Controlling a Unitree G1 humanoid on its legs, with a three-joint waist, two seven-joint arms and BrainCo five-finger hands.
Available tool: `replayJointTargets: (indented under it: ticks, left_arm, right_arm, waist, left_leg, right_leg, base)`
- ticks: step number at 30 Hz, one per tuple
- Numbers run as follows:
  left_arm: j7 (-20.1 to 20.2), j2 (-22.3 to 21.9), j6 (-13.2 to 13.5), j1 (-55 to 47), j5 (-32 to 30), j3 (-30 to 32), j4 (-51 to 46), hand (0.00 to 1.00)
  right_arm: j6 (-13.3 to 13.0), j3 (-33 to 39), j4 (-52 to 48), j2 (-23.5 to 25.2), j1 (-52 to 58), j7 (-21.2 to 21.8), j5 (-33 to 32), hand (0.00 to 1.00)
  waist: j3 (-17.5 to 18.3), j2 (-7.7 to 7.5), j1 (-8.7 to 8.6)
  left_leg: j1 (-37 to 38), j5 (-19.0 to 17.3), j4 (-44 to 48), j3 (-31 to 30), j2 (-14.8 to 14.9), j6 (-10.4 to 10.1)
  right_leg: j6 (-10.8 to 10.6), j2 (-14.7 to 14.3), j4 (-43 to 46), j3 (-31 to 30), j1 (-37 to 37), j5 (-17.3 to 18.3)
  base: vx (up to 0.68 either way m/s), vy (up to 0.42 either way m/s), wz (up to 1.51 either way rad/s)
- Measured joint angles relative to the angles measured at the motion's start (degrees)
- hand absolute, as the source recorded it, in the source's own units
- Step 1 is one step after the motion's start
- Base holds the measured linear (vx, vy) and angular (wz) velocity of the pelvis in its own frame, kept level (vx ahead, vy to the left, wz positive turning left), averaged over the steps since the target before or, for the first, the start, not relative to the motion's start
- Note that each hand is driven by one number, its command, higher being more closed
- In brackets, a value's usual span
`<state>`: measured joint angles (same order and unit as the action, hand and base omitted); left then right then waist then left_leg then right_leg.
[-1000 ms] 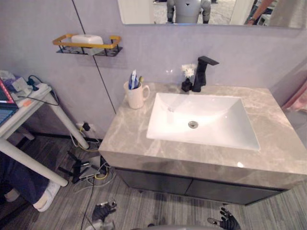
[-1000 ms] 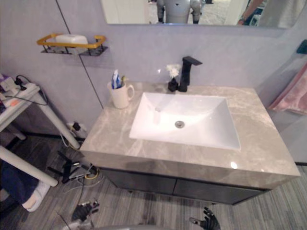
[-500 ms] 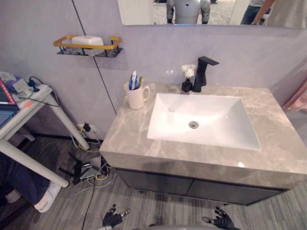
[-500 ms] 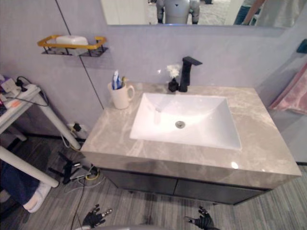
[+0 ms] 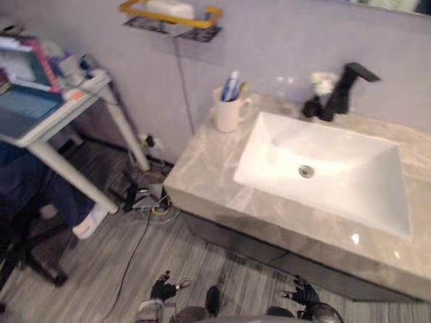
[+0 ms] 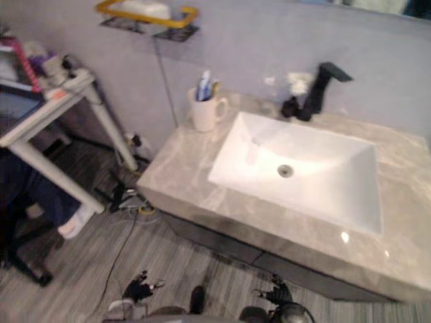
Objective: Organize washtable
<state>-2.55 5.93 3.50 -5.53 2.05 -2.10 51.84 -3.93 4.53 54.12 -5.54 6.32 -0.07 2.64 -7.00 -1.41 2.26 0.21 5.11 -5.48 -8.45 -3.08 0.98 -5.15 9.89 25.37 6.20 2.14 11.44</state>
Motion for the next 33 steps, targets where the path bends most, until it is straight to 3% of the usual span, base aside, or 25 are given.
replayJointTargets:
  ticks: [1, 2, 5, 8, 10, 11, 13, 15, 16, 17, 19, 22, 23, 24, 27, 29, 33]
  left_arm:
    - [-0.05, 0.02, -0.01, 0.53, -0.31, -0.27, -0.04, 0.0]
    - [-0.12, 0.06, -0.01, 0.98, -0.52, -0.32, -0.06, 0.0]
    - [-0.28, -0.1, 0.09, 2.97, -0.54, -0.73, -0.04, 0.0]
    - [-0.75, -0.73, 0.1, 5.05, -0.63, -1.83, 0.46, 0.0]
    - [-1.23, -2.3, 0.03, 6.28, -1.13, -5.24, 1.28, 0.0]
    - [-1.23, -2.78, 0.04, 6.19, -2.2, -6.63, 1.21, 0.0]
    - [-1.2, -3.17, -0.01, 6.29, -3.07, -7.33, 1.21, 0.0]
    - [-1.21, -3.65, 0.04, 6.73, -3.44, -7.57, 1.13, 0.0]
    - [-1.2, -3.67, 0.03, 7.11, -4.15, -8.09, 1.13, 0.0]
    - [-1.19, -3.66, 0.02, 7.24, -4.85, -9.02, 1.14, 0.0]
    - [-1.2, -3.71, 0.01, 6.7, -5.3, -9.06, 1.13, 0.0]
    - [-1.23, -2.41, 0.02, 6.37, -6.26, -9.53, 0.98, 0.0]
    - [-1.22, -1.69, 0.02, 5.71, -6.7, -9.49, 1.0, 0.0]
    - [-1.19, -1.46, 0.03, 5.42, -6.81, -9.49, 1.0, 0.0]
    - [-1.14, -1.33, 0.07, 4.23, -7.5, -9.49, 1.04, 0.0]
    - [-1.1, -1.23, 0.06, 3.87, -7.54, -9.44, 1.15, 0.0]
    - [-1.05, -0.59, 0.11, 3.41, -7.79, -8.56, 1.84, 0.0]
  right_arm:
    - [-0.02, -0.02, -0.46, 0.7, -0.04, 0.0, -0.32, 0.0]
    - [0.01, -0.06, -0.48, 1.29, -0.92, 0.0, -0.35, 0.0]
    - [0.1, -1.06, 0.97, 2.36, -2.35, 0.18, -0.36, 0.0]
    - [-0.12, -1.14, 0.99, 2.67, -4.71, -0.06, -0.37, 0.0]
    - [-0.54, -1.15, 1.01, 2.04, -4.84, -1.09, -0.32, 0.0]
    - [-0.72, -1.12, 1.02, 1.76, -4.35, -1.24, -0.3, 0.0]
    - [-0.73, -1.13, 1.01, 1.68, -4.01, -1.23, -0.3, 0.0]
    - [-0.75, -0.91, 0.91, 1.04, -3.76, -1.28, -0.31, 0.0]
    - [-0.94, -0.78, 0.73, 0.6, -3.44, -1.29, -0.29, 0.0]
    - [-0.97, -0.69, 0.73, 0.35, -2.74, -1.27, -0.3, 0.0]
    - [-0.97, -0.23, 0.6, 0.67, -1.86, -1.2, -0.43, 0.0]
    - [-1.02, 0.09, 0.18, 2.05, -1.87, -0.86, -0.38, 0.0]
    - [-1.27, 0.09, -0.27, 2.79, -1.77, -0.86, -0.38, 0.0]
    - [-1.3, 0.05, -0.45, 2.97, -1.6, -0.83, -0.39, 0.0]
    - [-1.22, -0.03, -0.43, 2.77, -0.06, -0.81, -0.72, 0.0]
    - [-1.21, -0.04, -0.35, 2.68, -0.14, -0.82, -0.8, 0.0]
    - [-1.12, -0.66, 1.25, 2.91, -0.53, -0.84, -0.8, 0.0]
  waist:
    - [0.28, -0.46, 0.52]
    - [1.0, -1.63, 1.24]
    - [0.43, -2.32, 2.26]
    - [-1.78, -0.35, 2.96]
    - [-3.49, 2.01, 2.97]
    - [-3.62, 2.42, 2.62]
    - [-3.93, 1.57, 1.41]
    - [-3.78, -0.3, 1.49]
    - [-3.82, -1.21, 1.28]
    - [-3.93, -1.45, 1.05]
    - [-3.7, -0.45, -0.1]
    - [-3.69, -1.08, 0.38]
    - [-3.43, -1.23, 0.24]
    - [-3.04, -1.41, 0.17]
    - [-1.51, 0.22, 0.04]
    - [-1.22, 0.54, 0.06]
    - [-0.4, -0.52, 0.26]
  left_leg:
    - [-0.71, 0.57, 0.03, -2.28, 0.05, -0.57]
    - [-1.66, 1.1, 0.06, -3.54, 0.18, -1.36]
    - [-5.8, 0.34, 4.57, -6.36, 0.13, -3.49]
    - [-9.67, -0.93, 10.48, -6.97, 1.37, -5.32]
    - [-10.86, -2.13, 11.55, -3.32, 5.0, -6.35]
    - [-10.87, -2.3, 11.16, 0.82, 7.11, -6.55]
    - [-10.13, -2.05, 9.59, 4.89, 8.05, -6.72]
    - [-10.65, -2.15, 12.26, 10.27, 7.14, -6.55]
    - [-11.76, -3.1, 18.93, 13.78, 6.33, -5.21]
    - [-11.71, -5.04, 24.25, 17.35, 6.51, -2.44]
    - [-10.4, -8.54, 25.34, 21.58, 7.57, -1.43]
    - [-7.98, -8.7, 18.99, 22.33, 5.42, -0.8]
    - [-6.28, -6.85, 14.53, 22.24, 3.94, 0.41]
    - [-5.41, -6.13, 12.29, 22.22, 3.33, 0.27]
    - [-2.21, -1.76, 2.11, 22.01, 0.86, 0.32]
    - [-1.75, -1.32, 0.11, 22.23, 0.64, -0.21]
    - [-2.07, -1.1, -0.3, 22.51, 0.01, -0.48]
  right_leg:
    - [0.86, 0.08, 0.65, -0.32, -0.07, 0.84]
    - [-0.04, 0.26, -0.21, -1.63, -0.02, 1.37]
    - [-2.85, -0.3, -8.82, 0.65, -4.06, 3.07]
    - [-2.05, -2.98, -12.29, 3.06, -5.63, 3.93]
    - [-0.53, -6.02, -12.53, 6.13, -7.21, 3.37]
    - [1.24, -6.91, -12.55, 7.93, -7.78, 3.39]
    - [3.3, -5.95, -11.93, 11.49, -7.64, 3.91]
    - [3.82, -3.22, -9.97, 13.53, -5.54, 4.21]
    - [3.81, -1.1, -9.02, 15.48, -4.45, 4.2]
    - [3.65, 0.32, -8.18, 17.1, -4.33, 4.11]
    - [3.19, 0.85, -6.92, 19.27, -3.83, 4.13]
    - [1.26, 0.86, -7.66, 19.07, -4.11, 4.3]
    - [0.79, 1.25, -8.15, 18.32, -4.19, 4.6]
    - [0.7, 1.19, -8.5, 17.16, -4.14, 4.56]
    - [-0.11, 0.79, -10.98, 14.21, -3.71, 2.75]
    - [-0.39, 0.47, -12.18, 13.98, -3.79, 2.25]
    - [-0.59, 0.1, -14.78, 12.77, -4.18, 0.68]
  base:
    - [0.1, -0.153, 1.05]
    - [0.08, -0.164, 0.89]
    - [-0.02, -0.254, 0.68]
    - [-0.14, -0.209, 0.29]
    - [-0.26, -0.205, 0.62]
    - [-0.27, -0.197, 0.84]
    - [-0.21, -0.12, 0.81]
    - [-0.15, -0.022, 0.66]
    - [-0.12, 0.024, 0.93]
    - [-0.1, 0.045, 1.01]
    - [-0.06, 0.127, 1.08]
    - [-0.11, 0.191, 0.62]
    - [-0.13, 0.133, 0.29]
    - [-0.14, 0.128, 0.24]
    - [-0.1, 0.124, 0.19]
    - [-0.02, 0.072, 0.07]
    - [0.04, 0.043, 0.0]
